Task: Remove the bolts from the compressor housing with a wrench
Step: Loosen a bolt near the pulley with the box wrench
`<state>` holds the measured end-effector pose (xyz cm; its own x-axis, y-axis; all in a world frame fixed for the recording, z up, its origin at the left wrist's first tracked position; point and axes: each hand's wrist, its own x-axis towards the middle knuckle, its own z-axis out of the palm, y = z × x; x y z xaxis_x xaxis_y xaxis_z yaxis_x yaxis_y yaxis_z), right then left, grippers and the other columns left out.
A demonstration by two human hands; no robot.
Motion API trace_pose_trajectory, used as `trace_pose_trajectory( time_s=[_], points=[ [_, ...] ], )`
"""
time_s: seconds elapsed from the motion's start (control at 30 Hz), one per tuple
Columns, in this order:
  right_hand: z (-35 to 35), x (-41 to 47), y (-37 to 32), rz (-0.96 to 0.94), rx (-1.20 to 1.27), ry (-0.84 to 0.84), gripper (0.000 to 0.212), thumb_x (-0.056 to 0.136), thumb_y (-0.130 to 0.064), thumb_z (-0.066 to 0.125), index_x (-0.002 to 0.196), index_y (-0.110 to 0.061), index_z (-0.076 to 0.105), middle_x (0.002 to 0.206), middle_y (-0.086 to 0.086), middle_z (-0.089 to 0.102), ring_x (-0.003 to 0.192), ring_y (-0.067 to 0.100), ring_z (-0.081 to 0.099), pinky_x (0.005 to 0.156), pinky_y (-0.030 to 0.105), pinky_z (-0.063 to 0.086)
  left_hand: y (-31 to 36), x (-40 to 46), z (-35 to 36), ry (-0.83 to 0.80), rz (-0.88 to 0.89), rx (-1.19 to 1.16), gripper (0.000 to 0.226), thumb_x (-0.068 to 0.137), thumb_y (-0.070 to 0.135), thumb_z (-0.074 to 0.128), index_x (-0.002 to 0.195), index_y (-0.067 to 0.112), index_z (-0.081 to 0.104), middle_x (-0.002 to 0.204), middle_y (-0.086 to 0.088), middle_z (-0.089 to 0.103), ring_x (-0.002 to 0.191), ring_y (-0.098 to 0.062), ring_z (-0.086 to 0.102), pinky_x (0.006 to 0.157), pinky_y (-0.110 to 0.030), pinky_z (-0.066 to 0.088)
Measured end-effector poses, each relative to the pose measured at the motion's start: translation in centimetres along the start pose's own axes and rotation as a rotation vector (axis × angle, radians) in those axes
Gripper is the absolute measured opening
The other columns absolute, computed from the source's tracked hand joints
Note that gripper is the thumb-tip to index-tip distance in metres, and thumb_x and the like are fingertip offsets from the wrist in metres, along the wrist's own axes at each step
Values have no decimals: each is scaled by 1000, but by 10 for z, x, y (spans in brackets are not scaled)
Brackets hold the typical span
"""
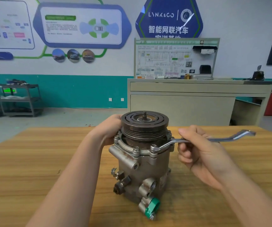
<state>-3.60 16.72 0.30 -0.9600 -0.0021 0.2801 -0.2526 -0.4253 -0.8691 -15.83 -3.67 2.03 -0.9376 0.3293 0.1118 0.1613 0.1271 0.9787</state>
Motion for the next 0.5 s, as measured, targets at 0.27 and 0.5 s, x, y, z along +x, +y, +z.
trace_pose_trajectory(
  time_s=[0.27,0.5],
  points=[
    [10,-11,-19,-329,-143,127,36,72,-27,67,48,-18,43,43,6,52,33,12,41,35,16,31,-2,3,-3,-37,-24,-36,18,95,0,49,89,2,66,69,-8,72,59,-15,69,51,-21,52],
    [28,-32,-6,-545,-582,240,41,74,-44,65,56,-11,50,51,7,61,38,10,52,41,16,40,-2,3,-2,-46,-38,-101,15,94,-1,50,93,-3,65,73,-13,70,61,-18,67,52,-24,53]
  ],
)
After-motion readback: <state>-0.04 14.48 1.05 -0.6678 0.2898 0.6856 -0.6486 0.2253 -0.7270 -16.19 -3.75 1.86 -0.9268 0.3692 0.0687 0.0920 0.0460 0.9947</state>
